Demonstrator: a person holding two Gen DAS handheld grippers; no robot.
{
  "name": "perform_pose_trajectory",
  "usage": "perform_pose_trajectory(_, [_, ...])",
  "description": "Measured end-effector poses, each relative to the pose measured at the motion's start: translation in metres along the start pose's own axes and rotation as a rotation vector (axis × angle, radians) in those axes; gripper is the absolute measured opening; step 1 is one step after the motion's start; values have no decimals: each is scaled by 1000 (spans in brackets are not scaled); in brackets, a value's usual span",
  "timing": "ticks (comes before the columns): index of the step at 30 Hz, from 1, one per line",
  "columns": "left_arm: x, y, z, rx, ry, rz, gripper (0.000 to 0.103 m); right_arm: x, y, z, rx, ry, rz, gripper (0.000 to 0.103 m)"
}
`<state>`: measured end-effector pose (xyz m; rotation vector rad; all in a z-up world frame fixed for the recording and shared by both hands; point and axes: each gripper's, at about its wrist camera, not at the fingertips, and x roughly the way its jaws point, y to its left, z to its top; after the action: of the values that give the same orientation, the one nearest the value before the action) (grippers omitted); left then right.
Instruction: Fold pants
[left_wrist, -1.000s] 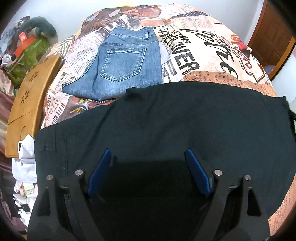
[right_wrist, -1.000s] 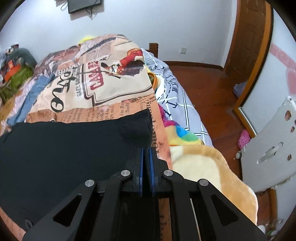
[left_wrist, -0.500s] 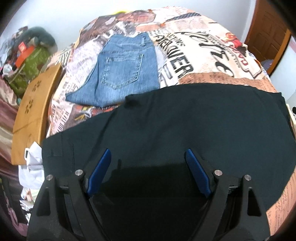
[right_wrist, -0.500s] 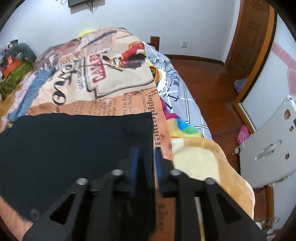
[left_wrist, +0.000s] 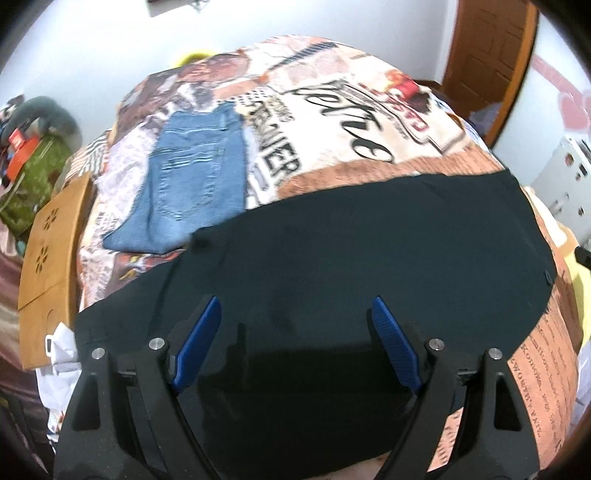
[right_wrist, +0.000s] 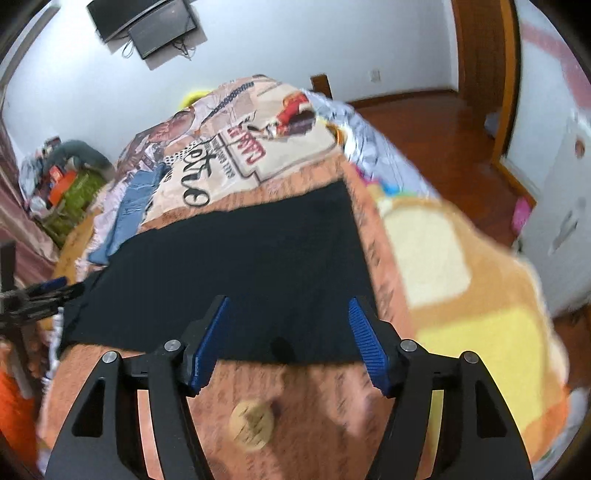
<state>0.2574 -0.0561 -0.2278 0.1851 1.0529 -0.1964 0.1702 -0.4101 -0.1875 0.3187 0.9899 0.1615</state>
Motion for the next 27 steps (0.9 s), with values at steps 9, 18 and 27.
perform_pose_trajectory(9, [18, -46, 11, 120, 44, -47, 84, 37, -29, -30, 235, 95, 93, 62])
perform_pose_trajectory(18, [38, -79, 34, 174, 68, -70, 88, 62, -49, -19, 319, 84, 152, 62])
perform_pose_trajectory(27, [50, -89, 47, 180, 77, -83, 92, 73, -59, -6, 311, 66, 144, 10])
